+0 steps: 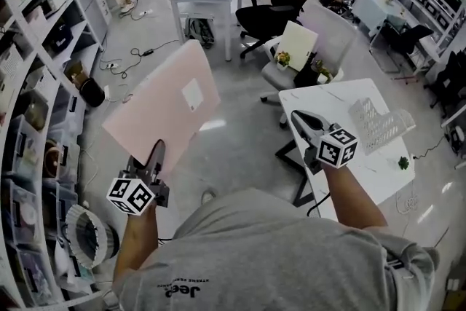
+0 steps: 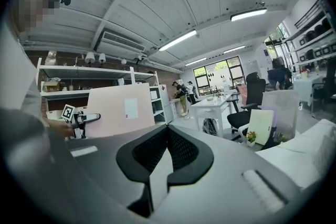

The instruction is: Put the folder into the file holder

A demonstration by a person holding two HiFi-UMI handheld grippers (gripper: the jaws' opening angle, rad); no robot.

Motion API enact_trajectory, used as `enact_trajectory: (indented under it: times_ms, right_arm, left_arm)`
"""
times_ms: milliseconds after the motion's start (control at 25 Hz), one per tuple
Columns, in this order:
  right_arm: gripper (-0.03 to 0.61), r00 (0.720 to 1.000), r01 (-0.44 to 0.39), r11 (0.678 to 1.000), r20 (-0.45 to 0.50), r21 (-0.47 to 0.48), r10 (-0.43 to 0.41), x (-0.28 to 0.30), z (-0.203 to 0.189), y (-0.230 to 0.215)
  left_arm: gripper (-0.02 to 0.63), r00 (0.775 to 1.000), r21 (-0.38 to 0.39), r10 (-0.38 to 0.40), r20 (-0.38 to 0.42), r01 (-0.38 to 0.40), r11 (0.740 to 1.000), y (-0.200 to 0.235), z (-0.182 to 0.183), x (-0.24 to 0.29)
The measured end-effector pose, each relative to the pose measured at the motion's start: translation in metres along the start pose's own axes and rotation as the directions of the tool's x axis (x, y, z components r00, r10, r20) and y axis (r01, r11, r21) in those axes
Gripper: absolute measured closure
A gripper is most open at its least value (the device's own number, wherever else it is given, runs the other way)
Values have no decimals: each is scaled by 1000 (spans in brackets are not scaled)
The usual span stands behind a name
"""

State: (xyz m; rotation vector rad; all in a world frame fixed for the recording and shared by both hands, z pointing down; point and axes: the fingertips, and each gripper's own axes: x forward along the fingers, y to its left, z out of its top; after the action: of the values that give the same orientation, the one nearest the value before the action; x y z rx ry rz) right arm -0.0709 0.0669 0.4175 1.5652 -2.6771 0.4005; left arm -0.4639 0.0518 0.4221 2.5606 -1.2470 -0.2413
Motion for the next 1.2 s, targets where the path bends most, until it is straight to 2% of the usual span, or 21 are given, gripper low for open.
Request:
enact_trajectory:
  times_ms: [320, 600, 880, 1040, 1200]
  right_arm:
    - [575, 999, 35, 999, 20, -1, -35, 150, 38, 4]
    - [575, 997, 79, 997, -20, 14, -79, 217, 44, -23]
    - [575, 996, 70, 997, -57, 43, -67, 253, 44, -73]
    - [575, 998, 7, 999, -60, 54, -3, 279, 50, -116]
    - [575, 995, -75, 994, -64, 77, 80, 306, 60, -181]
  left_arm:
    - [425, 996, 41, -79, -40, 81, 996, 126, 60, 86]
    - [425, 994, -1, -98, -56, 98, 995, 192, 72, 150]
    - [425, 995, -30, -70, -77, 68, 997, 212, 67, 206]
    - [425, 996, -13, -18, -85, 17, 1000, 205, 62, 239]
    - [426, 995, -14, 79, -53, -79, 997, 191, 60, 281]
